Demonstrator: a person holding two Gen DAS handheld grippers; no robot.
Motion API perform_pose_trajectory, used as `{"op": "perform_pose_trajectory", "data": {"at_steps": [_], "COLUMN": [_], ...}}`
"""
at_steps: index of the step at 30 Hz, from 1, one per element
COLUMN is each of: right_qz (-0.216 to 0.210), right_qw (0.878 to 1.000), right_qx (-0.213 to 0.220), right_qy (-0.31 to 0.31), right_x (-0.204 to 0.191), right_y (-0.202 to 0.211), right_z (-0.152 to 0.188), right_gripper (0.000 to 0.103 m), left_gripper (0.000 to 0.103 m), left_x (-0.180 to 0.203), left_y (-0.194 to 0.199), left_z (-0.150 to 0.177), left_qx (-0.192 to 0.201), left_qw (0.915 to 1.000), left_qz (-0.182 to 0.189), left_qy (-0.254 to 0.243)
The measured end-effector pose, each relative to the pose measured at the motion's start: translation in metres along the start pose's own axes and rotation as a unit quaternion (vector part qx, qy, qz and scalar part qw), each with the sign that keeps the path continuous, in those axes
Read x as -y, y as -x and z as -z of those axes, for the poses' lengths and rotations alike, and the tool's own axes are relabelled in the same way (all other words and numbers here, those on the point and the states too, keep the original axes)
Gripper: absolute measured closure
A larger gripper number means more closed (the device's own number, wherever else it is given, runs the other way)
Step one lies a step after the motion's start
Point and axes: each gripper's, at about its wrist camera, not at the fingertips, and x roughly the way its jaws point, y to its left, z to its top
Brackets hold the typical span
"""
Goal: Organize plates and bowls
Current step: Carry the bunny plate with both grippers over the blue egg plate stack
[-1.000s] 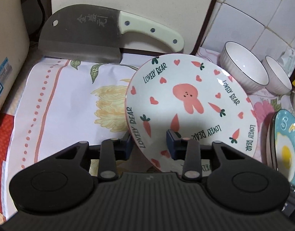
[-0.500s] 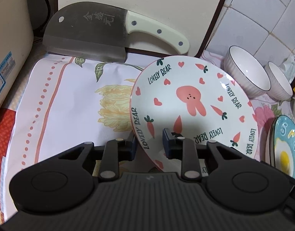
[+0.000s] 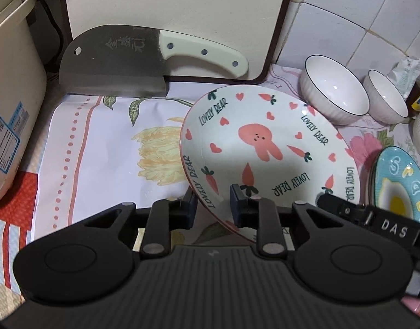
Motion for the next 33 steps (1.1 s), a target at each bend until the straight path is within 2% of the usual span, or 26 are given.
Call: {"op": "perform_pose_trajectory", "data": {"at_steps": [9,17,26,33], "right_qz": [-0.006,-0.002,0.001,-0.007], "right_qw": [1.0,0.998,0.997,0.996], "right_qx": [-0.013,-0.028,-0.018,-0.004], "right_qy": [0.018,0.055,0.078,0.09], "right_x": [-0.001,-0.01,0.0,0.027], "right_y": [0.023,0.067,0.132,0.177], "right_z": [-0.002,-0.007,-0.018,-0.024], "right_gripper": [0.083,0.081,0.081,0.08], "left_gripper": [0.082,0.082,0.082,0.082], "left_x": [0.008,0.029,0.074,0.118], "left_y": [0.027,0.072,0.123,0.153], "left_z": [0.009,0.021,0.037,0.054], "left_qx": [0.006,0.023,0.051,0.071], "left_qw": [1.0,0.9997,0.9987,0.9974], "left_qz": [0.002,-0.002,0.005,0.006], "left_qy": [0.001,0.003,-0.002,-0.008]}}
